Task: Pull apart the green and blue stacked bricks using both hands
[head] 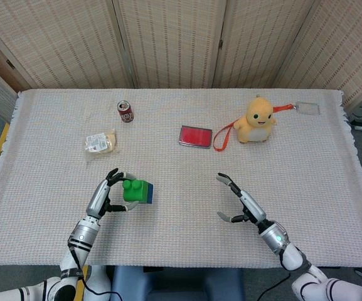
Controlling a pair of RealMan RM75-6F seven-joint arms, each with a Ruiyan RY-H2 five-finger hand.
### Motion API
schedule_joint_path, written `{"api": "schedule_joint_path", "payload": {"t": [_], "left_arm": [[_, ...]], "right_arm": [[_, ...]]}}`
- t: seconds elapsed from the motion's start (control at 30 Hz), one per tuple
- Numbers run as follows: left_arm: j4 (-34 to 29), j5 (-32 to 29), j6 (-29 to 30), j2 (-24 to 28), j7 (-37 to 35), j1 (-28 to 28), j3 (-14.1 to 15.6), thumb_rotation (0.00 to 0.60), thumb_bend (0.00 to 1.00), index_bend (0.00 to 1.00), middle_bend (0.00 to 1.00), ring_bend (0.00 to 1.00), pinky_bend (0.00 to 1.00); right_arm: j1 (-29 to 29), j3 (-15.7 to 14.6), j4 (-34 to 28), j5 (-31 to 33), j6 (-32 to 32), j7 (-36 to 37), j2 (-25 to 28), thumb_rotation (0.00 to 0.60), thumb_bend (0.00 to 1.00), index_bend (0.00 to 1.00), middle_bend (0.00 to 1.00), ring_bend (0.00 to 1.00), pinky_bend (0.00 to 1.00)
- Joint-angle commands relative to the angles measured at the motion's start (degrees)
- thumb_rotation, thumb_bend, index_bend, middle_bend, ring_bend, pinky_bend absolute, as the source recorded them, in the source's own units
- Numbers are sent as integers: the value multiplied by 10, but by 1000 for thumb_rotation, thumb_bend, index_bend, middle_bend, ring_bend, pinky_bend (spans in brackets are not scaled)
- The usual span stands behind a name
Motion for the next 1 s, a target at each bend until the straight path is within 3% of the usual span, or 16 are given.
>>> {"api": "schedule_joint_path", "payload": {"t": [0.03, 0.23, 0.53, 1.0], "left_arm": [[-42, -40, -21, 22, 4, -1, -23, 600, 452, 686, 875, 369, 0], [-73, -74, -37, 41, 20, -3, -35, 600, 453, 686, 875, 369, 0], [-92, -74, -39, 47, 16, 0, -39, 600, 452, 686, 875, 370, 0], [-77, -58, -35, 50, 1, 5, -40, 600, 452, 686, 875, 370, 0]], "right_arm": [[14, 14, 35, 8, 20, 28, -45, 600, 362, 0, 0, 6, 0], [31, 38, 83, 16, 52, 47, -124, 600, 363, 17, 6, 28, 0], [73, 60, 94, 46, 11, 47, -184, 600, 363, 79, 28, 50, 0], [112, 78, 65, 87, -58, 40, -202, 600, 362, 109, 43, 64, 0]]}}
